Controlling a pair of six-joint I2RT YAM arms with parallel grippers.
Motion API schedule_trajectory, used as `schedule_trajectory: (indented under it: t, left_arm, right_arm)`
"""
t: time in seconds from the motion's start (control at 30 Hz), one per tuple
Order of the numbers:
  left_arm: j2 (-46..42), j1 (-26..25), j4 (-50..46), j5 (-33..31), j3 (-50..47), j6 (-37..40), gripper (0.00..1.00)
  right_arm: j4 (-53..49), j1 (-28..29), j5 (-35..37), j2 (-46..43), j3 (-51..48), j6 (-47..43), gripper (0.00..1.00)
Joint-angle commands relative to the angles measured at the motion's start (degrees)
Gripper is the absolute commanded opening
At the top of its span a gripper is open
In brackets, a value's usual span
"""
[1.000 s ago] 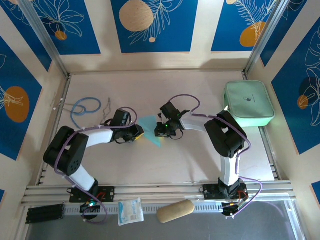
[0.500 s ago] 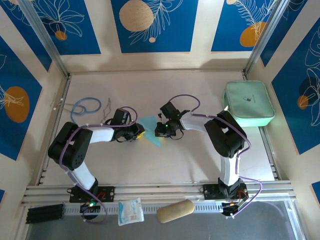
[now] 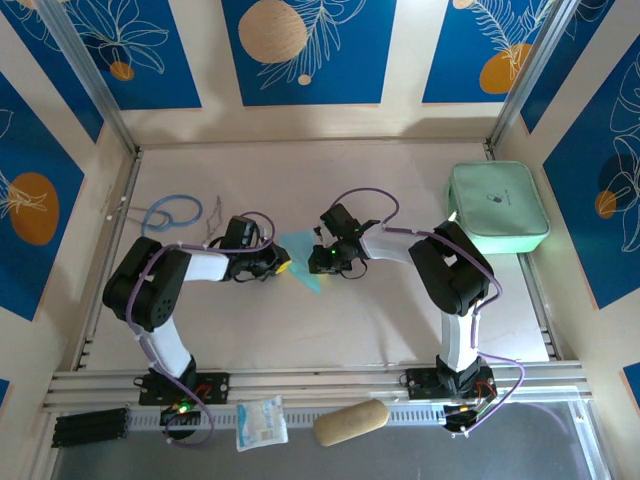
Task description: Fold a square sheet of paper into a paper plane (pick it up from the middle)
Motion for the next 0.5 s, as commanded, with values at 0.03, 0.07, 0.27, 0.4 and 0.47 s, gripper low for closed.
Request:
schedule_trajectory:
  t: [0.03,0.07,0.27,0.4,0.47]
  left_arm:
    - [-0.56,0.44,1.35,1.23,0.36,-0.27,0.11]
    - [-1.09,0.43,1.26,1.04,0.26,-0.56,0.11]
    - [-4.68,-0.66,-3.43,-2.83,1.26,-2.07,0.10]
    - [-6.26,-2.43,-4.82,-6.57,1.94,-4.76,0.11]
    - [-6.70,-3.21,-4.87,-8.30,2.12,-6.04,0.11]
  right_arm:
    - [-0.55,-0.27,1.56,-4.33,0.15,-4.37,0.24]
    - [-0.64,-0.19,2.67,-5.54,-0.19,-4.77,0.25]
    - [0.92,1.98,12.85,-12.65,-5.63,-5.87,0.32]
    - [2.90,6.61,22.86,-15.54,-8.79,-9.40,0.34]
    - [3.80,9.22,27.13,-15.78,-9.19,-11.74,0.36]
